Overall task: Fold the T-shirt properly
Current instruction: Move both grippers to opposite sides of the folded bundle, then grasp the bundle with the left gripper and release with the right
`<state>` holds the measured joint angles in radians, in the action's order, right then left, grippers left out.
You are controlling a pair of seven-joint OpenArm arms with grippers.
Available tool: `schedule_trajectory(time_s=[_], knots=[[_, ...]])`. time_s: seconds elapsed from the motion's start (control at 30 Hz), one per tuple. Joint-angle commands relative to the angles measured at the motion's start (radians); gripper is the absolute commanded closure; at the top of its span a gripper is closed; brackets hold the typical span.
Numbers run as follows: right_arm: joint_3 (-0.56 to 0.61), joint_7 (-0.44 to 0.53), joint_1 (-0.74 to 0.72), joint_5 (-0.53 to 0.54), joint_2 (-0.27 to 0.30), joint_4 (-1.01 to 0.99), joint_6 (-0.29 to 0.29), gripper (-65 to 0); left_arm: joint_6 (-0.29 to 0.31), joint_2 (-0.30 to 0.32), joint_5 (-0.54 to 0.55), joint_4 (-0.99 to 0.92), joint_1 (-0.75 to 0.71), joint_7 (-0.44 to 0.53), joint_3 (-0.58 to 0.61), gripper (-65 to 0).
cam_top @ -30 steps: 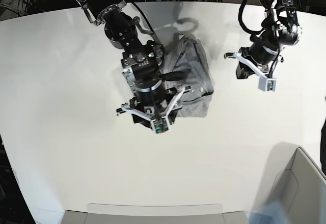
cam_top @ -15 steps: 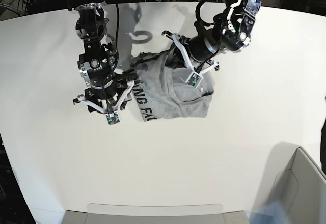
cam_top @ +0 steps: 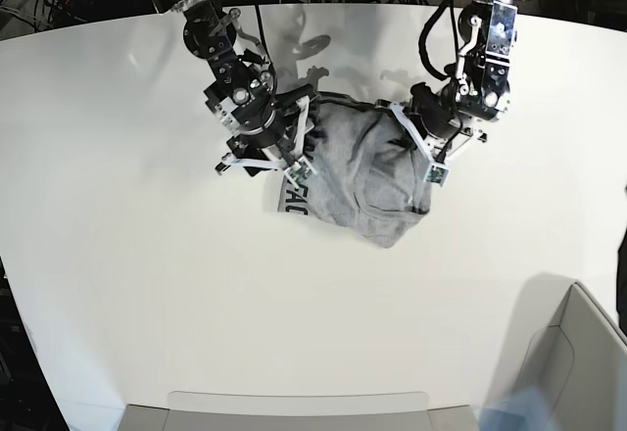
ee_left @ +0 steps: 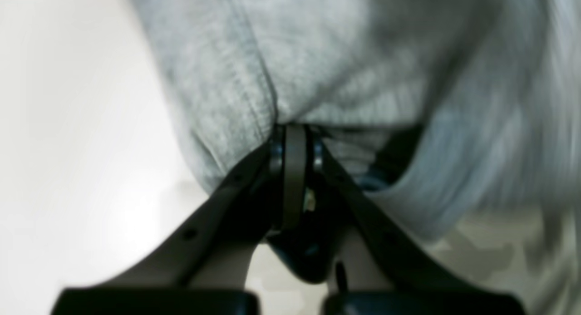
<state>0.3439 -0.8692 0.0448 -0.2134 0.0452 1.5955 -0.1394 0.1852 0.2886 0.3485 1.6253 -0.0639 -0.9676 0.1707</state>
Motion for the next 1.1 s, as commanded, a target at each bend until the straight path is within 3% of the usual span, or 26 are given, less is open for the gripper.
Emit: schedule_trajectory(time_s=[0.0,0.27,0.53,0.8,0.97,1.07], knots=[[0.019,-0.009,0.004,0.01,0.009,0.01,-0.019,-29.5,-0.005,0.005,-0.01,-0.018,0.031,-0.011,-0.006,0.0],[0.229,-0.003,0.037,0.01,0.032,0.012,-0.018,-29.5,-0.005,0.004,-0.009,-0.219,0.287,-0.001,-0.009,0.0],[0.248,-0.002,0.06,0.012,0.032,0.13,-0.012,-29.5,-0.005,-0.053,-0.01,-0.293,0.474,-0.001,-0.009,0.0],[0.165,-0.005,0.102,0.018,0.078,0.339,-0.015,-29.5,-0.04,-0.11,-0.007,-0.07,0.416,-0.034,-0.187,0.0],[0.091,0.0,0.054,0.019,0.04,0.325,-0.015,-29.5,-0.039,-0.108,-0.009,0.076,0.302,-0.161,-0.182,0.0],[0.091,0.008,-0.01,0.019,0.009,0.26,-0.015,-29.5,-0.039,-0.107,-0.009,0.145,0.183,-0.17,-0.182,0.0]])
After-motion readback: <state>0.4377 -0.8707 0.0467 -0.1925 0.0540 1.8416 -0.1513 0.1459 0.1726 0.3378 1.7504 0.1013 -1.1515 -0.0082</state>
